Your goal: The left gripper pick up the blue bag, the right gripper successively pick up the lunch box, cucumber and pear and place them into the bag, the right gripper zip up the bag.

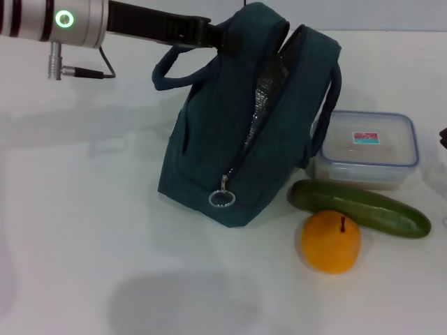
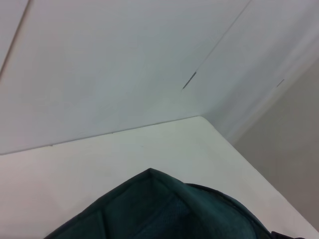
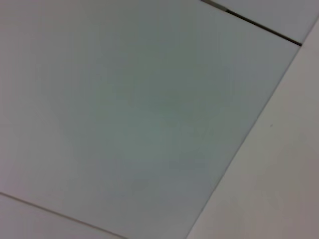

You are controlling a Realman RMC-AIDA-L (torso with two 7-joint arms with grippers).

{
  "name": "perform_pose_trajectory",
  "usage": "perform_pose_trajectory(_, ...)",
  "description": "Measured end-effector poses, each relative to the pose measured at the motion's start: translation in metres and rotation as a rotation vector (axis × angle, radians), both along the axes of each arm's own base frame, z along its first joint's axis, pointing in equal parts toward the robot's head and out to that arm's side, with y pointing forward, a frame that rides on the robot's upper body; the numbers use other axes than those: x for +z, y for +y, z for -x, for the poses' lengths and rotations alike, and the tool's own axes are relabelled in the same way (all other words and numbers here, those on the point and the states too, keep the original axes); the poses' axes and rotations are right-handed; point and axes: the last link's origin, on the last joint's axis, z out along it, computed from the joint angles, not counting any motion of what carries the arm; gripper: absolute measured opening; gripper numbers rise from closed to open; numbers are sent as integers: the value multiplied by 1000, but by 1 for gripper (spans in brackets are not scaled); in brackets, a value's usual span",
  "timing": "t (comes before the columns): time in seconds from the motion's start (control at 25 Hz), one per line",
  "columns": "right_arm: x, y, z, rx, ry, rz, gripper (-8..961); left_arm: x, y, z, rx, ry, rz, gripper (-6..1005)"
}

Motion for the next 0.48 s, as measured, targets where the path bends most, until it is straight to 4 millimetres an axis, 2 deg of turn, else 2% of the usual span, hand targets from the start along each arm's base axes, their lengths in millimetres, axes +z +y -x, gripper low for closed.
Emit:
perform_pose_trajectory(0.12, 2, -1, 1, 14, 0, -2, 134, 0, 0, -1, -2, 0, -1, 53)
perform_pose_trajectory(0.36, 5, -8, -6, 0, -2, 7, 203, 0, 1, -1, -3, 1, -1, 53)
perform_pose_trajectory(0.48, 4, -13, -10, -19, 18, 22, 326, 0, 1, -1, -4, 2, -1, 54)
